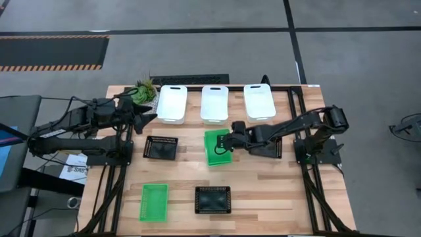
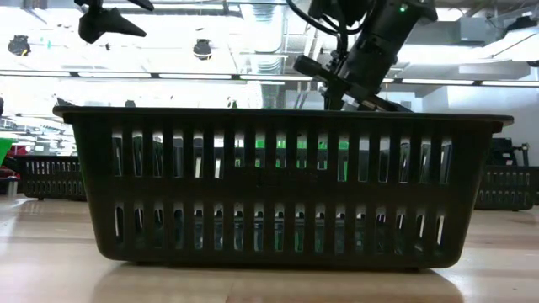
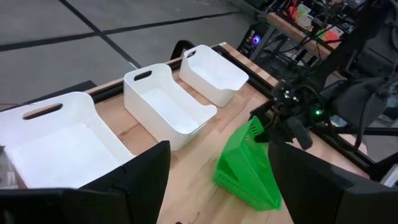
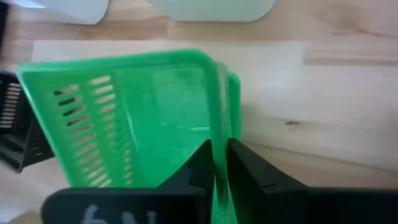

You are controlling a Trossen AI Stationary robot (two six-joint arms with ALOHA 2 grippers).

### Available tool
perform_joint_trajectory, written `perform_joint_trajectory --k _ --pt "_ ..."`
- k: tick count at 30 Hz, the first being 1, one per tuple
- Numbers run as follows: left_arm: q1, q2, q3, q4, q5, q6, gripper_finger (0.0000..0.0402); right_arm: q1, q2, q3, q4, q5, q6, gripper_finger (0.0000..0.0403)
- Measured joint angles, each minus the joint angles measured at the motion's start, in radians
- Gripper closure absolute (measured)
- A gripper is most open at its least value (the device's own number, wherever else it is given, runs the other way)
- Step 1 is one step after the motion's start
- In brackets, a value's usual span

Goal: Stack baskets by color
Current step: Stack the bottom right green bin on the top green bin

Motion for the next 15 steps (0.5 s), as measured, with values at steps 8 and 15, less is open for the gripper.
perform_joint_trajectory --k 8,15 --pt "0.000 0.000 0.000 0.000 -0.013 -0.022 0.0143 -0.020 -0.001 0.000 0.020 -0.035 -0.075 0.0283" --pt "0.000 0.000 0.000 -0.001 -0.012 -0.044 0.0143 -0.038 -0.026 0.002 0.046 -0.076 -0.160 0.0221"
